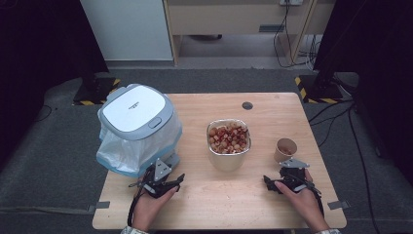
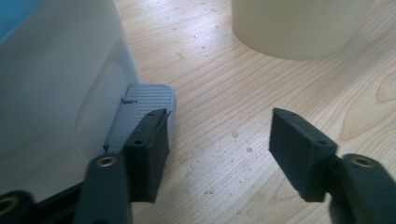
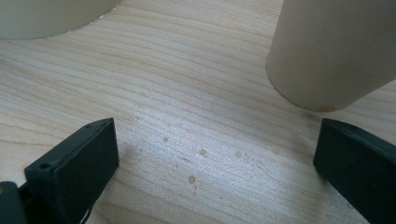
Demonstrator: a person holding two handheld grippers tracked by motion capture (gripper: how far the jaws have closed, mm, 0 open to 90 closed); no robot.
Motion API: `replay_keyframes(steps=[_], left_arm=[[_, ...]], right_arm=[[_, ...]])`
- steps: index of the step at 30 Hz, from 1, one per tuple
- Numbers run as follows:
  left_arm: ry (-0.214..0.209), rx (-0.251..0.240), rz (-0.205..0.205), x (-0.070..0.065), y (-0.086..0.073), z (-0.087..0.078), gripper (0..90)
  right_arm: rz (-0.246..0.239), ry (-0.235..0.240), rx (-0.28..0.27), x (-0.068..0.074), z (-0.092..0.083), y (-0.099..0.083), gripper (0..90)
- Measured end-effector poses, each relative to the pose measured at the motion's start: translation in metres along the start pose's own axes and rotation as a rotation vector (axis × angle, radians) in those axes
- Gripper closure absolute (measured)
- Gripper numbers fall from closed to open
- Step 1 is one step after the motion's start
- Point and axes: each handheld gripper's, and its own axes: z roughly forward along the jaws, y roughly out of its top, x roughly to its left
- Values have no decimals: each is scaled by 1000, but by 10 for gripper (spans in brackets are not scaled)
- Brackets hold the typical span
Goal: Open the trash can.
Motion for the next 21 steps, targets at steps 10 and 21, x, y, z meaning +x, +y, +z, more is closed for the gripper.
replay_keyframes(steps=[10,21], left_arm=[[47,-12,22,5,3,-5,603],[120,-15,32,16,4,3,783]], right_arm=[[1,2,1,0,0,0,6],[1,2,1,0,0,0,6]])
